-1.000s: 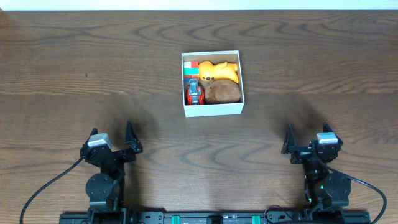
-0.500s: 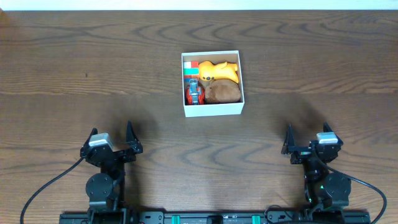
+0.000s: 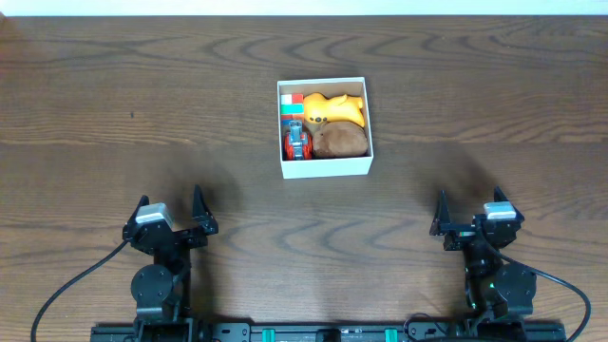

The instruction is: Pack container

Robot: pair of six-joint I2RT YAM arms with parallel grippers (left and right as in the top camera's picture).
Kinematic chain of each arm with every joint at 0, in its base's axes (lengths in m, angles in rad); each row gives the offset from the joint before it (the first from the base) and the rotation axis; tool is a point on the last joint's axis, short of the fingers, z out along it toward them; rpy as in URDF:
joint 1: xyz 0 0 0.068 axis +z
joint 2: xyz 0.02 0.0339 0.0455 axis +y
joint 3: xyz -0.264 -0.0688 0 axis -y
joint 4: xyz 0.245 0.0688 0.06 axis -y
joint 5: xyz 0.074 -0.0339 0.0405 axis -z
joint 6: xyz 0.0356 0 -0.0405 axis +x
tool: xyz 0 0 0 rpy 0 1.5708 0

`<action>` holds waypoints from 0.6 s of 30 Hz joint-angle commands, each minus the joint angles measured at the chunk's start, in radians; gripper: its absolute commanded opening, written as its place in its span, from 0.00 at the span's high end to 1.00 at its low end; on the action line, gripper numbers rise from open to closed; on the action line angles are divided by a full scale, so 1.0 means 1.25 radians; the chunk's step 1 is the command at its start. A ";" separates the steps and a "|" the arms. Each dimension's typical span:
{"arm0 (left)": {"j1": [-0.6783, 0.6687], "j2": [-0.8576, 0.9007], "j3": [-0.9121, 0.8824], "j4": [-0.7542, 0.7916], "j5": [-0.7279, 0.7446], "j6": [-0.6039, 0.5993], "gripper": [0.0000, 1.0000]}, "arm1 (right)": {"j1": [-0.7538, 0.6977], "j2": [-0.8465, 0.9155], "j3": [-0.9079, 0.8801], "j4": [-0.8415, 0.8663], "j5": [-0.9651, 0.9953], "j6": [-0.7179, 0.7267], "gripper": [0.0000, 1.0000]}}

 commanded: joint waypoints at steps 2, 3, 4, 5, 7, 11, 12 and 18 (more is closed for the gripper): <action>-0.002 -0.006 -0.003 -0.024 0.002 0.013 0.02 | 0.006 -0.005 -0.002 -0.002 -0.005 0.008 0.01; -0.002 -0.006 -0.003 -0.024 0.002 0.013 0.02 | 0.006 -0.005 -0.002 -0.002 -0.005 0.008 0.01; -0.002 -0.006 -0.003 -0.024 0.002 0.013 0.02 | 0.006 -0.005 -0.002 -0.002 -0.005 0.008 0.01; -0.002 -0.006 -0.003 -0.024 0.002 0.013 0.02 | 0.006 -0.005 -0.002 -0.002 -0.005 0.008 0.01; -0.002 -0.006 -0.003 -0.024 0.002 0.013 0.02 | 0.006 -0.005 -0.002 -0.002 -0.005 0.008 0.01; -0.002 -0.006 -0.003 -0.024 0.002 0.013 0.02 | 0.006 -0.005 -0.002 -0.002 -0.005 0.008 0.01; -0.002 -0.006 -0.003 -0.024 0.002 0.013 0.02 | 0.006 -0.005 -0.002 -0.002 -0.005 0.008 0.01; -0.002 -0.006 -0.003 -0.024 0.002 0.013 0.02 | 0.006 -0.005 -0.002 -0.002 -0.005 0.008 0.01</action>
